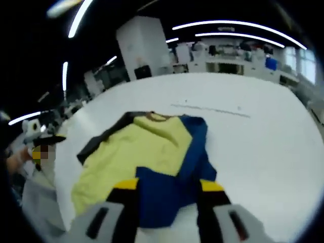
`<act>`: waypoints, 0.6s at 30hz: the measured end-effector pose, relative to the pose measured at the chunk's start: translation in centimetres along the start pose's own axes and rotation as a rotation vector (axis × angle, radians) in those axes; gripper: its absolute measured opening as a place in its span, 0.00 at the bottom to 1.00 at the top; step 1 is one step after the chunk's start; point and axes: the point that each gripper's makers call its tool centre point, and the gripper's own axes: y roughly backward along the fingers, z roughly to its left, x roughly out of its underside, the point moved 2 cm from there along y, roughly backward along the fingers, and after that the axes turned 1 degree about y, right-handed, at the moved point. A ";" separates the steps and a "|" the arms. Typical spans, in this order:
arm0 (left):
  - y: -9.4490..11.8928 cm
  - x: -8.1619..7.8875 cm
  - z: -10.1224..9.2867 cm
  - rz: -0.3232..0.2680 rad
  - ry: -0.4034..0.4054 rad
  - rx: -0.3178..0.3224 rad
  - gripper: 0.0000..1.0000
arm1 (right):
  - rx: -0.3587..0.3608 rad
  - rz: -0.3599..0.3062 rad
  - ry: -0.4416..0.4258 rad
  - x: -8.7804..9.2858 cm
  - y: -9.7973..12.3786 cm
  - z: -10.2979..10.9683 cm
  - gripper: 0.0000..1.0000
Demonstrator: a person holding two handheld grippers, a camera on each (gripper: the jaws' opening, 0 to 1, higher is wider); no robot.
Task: Fold the garment on the visible template until the final outline fits inside the template.
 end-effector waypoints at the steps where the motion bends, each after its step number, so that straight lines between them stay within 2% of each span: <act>1: 0.0 0.1 0.1 0.002 -0.001 -0.002 0.90 | -0.001 0.001 -0.001 0.1 -0.1 -0.1 0.35; 4: 0.1 0.3 0.0 0.010 -0.002 -0.002 0.89 | 0.004 0.007 -0.010 0.3 -0.7 -0.6 0.28; 8: 0.2 0.4 0.2 0.006 0.003 -0.009 0.89 | -0.002 -0.002 -0.027 0.1 -0.6 0.0 0.19; 12: 0.2 0.6 0.0 0.009 0.009 -0.007 0.89 | 0.000 -0.026 -0.030 -0.2 -0.4 0.0 0.01; 18: 0.1 1.0 -0.4 0.014 0.014 -0.002 0.88 | -0.001 -0.046 -0.045 -0.3 0.8 -0.4 0.00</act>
